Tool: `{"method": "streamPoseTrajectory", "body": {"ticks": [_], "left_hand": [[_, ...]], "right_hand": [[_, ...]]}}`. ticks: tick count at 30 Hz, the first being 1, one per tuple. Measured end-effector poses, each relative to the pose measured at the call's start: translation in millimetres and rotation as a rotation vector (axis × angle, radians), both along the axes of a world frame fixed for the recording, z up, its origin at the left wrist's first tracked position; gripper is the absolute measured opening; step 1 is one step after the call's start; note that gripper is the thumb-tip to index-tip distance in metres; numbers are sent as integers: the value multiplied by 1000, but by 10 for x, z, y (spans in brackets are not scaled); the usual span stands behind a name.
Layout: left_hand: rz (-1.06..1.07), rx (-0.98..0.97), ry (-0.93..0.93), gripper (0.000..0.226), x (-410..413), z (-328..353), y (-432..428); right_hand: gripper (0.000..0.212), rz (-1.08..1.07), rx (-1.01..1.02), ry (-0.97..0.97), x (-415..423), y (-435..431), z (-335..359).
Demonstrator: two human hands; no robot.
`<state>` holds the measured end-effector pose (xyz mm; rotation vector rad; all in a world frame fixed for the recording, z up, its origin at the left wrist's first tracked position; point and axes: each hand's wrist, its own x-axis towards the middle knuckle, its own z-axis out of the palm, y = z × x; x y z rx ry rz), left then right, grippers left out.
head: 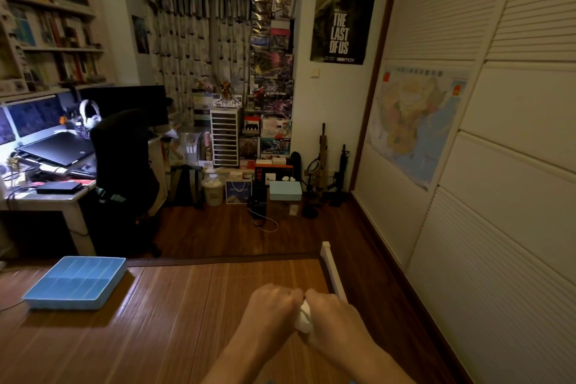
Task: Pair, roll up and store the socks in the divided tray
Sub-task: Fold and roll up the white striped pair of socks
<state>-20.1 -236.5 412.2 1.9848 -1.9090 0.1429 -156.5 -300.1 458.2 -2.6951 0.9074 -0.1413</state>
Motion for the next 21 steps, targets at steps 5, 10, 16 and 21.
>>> {"method": "streamPoseTrajectory", "body": {"ticks": [5,10,16,21], "left_hand": [[22,28,110,40,-32,25,39],[32,132,162,46,1,118,40],[4,175,173,41,57,116,55],[-49,-48,552,85,85,166,136]], "right_hand": [[31,89,-287,11,-22,-63,-34],[52,152,-386,-68,-72,-13,-89],[34,128,-258,-53,-43,-42,-235],[24,-209,586,-276,-11,-101,-66]]}}
